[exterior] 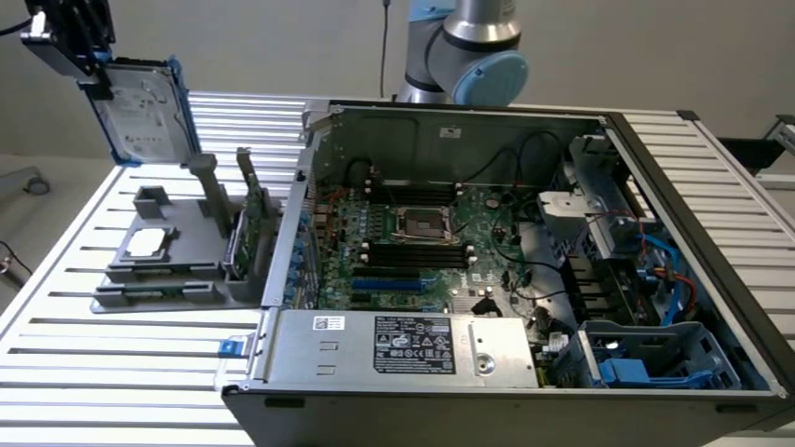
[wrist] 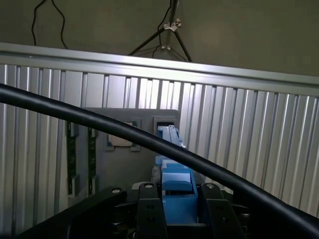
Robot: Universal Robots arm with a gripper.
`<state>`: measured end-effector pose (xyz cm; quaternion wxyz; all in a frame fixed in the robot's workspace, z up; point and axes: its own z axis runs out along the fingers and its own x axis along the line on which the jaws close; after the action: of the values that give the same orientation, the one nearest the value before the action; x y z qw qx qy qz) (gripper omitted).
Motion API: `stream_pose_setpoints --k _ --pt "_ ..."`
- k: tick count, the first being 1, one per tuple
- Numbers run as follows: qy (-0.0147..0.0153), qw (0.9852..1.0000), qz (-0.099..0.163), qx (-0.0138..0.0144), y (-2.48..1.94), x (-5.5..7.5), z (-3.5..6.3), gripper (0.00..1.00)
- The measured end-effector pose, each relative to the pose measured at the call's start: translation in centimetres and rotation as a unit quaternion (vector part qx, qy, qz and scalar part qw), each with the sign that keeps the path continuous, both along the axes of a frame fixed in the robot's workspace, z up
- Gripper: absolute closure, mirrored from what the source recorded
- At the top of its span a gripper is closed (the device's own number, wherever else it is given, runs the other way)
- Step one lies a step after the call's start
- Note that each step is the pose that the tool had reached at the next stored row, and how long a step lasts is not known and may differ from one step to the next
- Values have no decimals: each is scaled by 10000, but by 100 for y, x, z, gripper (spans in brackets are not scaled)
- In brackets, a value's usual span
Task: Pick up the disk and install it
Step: 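Pick up the disk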
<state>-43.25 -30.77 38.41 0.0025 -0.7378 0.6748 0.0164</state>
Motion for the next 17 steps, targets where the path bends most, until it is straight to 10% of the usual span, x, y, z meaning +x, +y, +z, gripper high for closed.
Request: stream_pose_setpoints --k 17 --pt "38 10000 11 67 -3 358 390 67"
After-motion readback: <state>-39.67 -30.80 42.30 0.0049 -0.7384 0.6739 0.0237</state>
